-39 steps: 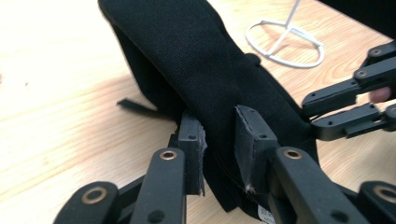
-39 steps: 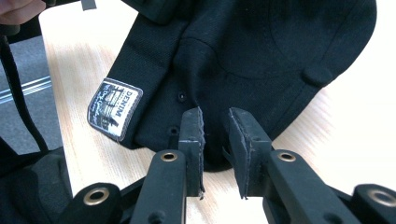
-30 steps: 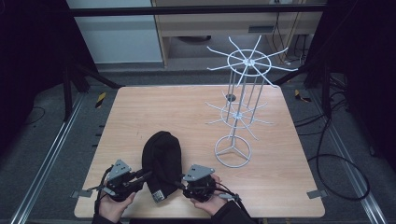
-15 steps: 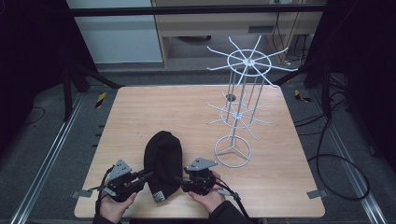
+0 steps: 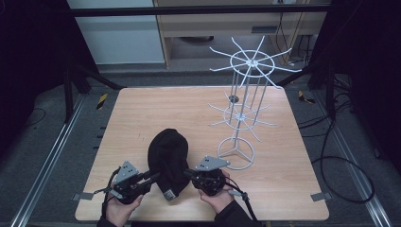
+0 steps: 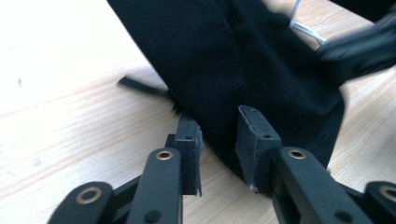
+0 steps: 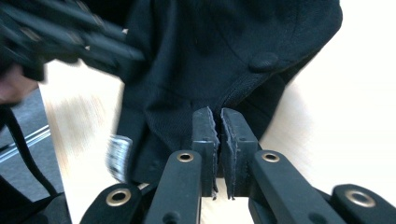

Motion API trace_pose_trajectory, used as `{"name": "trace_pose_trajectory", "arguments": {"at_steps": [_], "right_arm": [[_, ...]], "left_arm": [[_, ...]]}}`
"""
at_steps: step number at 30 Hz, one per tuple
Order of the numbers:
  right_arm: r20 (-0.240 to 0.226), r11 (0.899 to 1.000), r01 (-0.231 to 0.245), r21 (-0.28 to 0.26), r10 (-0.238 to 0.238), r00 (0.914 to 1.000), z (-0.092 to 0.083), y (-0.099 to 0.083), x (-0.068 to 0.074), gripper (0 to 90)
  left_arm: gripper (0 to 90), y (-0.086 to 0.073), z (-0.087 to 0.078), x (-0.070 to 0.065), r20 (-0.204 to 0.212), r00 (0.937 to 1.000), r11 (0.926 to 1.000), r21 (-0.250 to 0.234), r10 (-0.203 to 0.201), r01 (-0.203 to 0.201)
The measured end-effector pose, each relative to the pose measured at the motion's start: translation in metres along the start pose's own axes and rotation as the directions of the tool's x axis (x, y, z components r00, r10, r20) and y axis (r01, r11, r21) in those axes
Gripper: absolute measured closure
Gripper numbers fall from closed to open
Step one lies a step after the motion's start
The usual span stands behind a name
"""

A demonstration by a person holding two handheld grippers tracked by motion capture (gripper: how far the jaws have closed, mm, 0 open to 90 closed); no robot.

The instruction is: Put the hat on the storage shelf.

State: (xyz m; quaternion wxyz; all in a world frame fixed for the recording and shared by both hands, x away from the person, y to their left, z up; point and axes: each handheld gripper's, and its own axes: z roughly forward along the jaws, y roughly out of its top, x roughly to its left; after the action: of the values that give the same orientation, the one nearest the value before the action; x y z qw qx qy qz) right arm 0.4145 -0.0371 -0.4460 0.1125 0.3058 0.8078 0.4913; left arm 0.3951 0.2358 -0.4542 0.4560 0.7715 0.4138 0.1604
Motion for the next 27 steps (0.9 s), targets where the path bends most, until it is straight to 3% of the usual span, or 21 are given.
{"name": "trace_pose_trajectory", "arguments": {"at_steps": [6,9,12,19,23,27], "right_arm": [[0.008,0.999,0.027,0.025,-0.027,0.9996,-0.008,0.008,0.003,85.0],[0.019,0.999,0.018,0.040,-0.019,0.9996,-0.004,0.006,0.002,84.7],[0.020,0.999,0.020,0.039,-0.021,0.9996,-0.001,0.004,0.003,84.4],[0.000,0.998,0.045,0.051,-0.045,0.9990,0.015,-0.001,0.014,81.9],[-0.001,0.997,0.064,0.044,-0.064,0.9979,0.018,-0.002,0.017,71.7],[-0.002,0.999,0.044,-0.001,-0.044,0.9990,0.006,0.001,0.012,62.5]], "left_arm": [[63.3,-0.004,0.011,-0.001,-0.039,0.9988,0.9974,0.067,0.029,-0.026],[52.6,-0.006,0.013,0.003,-0.098,0.9942,0.9952,0.091,0.043,-0.034],[42.5,-0.006,0.007,0.009,-0.132,0.9912,0.9981,0.062,0.007,0.001],[38.8,-0.002,-0.007,0.021,-0.176,0.9827,0.9984,-0.018,-0.056,0.053],[39.0,0.001,-0.009,0.022,-0.175,0.9824,0.9975,-0.039,-0.065,0.059],[39.0,0.007,-0.012,0.023,-0.169,0.9828,0.9960,-0.059,-0.076,0.066]]}}
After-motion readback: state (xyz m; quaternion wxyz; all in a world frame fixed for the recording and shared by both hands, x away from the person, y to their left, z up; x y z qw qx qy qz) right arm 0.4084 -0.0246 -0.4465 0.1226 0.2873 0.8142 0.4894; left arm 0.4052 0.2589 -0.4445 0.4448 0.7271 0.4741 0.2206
